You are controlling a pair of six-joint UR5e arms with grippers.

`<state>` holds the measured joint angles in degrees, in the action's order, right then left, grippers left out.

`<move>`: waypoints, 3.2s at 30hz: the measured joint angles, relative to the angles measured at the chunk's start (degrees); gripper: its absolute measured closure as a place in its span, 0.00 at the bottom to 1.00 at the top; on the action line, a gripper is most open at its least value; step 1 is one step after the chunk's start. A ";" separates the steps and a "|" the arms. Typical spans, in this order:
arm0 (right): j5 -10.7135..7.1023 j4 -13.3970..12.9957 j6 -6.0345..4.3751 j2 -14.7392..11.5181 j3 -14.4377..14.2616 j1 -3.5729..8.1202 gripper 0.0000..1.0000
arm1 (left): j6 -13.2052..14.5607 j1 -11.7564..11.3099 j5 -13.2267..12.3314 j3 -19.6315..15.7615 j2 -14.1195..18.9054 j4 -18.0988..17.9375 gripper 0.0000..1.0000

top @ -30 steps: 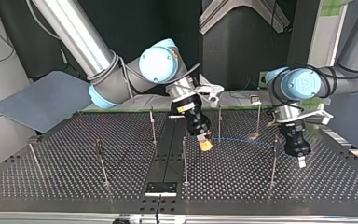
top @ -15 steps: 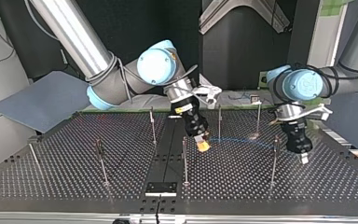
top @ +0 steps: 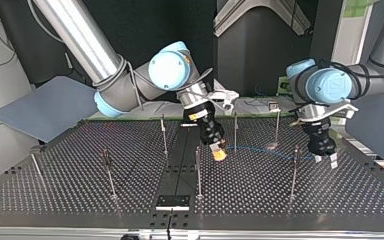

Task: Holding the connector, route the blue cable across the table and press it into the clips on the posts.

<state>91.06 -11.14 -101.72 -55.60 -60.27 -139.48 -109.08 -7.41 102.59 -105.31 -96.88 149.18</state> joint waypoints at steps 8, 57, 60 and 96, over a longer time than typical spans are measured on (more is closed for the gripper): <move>0.00 0.19 0.01 0.00 0.00 -0.06 1.00 | -2.94 0.21 -4.47 -4.62 4.92 4.96 0.00; 0.26 1.94 0.01 -0.01 0.00 0.93 1.00 | 3.94 7.10 -15.06 -8.38 16.83 9.45 0.00; 0.27 1.92 0.03 -0.01 0.00 0.92 1.00 | 4.26 7.83 -14.94 -6.83 15.07 9.18 0.00; 0.23 1.77 0.10 0.00 0.00 0.92 1.00 | 6.92 11.58 -6.62 3.28 1.70 6.34 0.31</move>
<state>91.29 -9.37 -101.62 -55.60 -60.26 -138.56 -102.16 4.16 95.97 -102.04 -95.18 155.52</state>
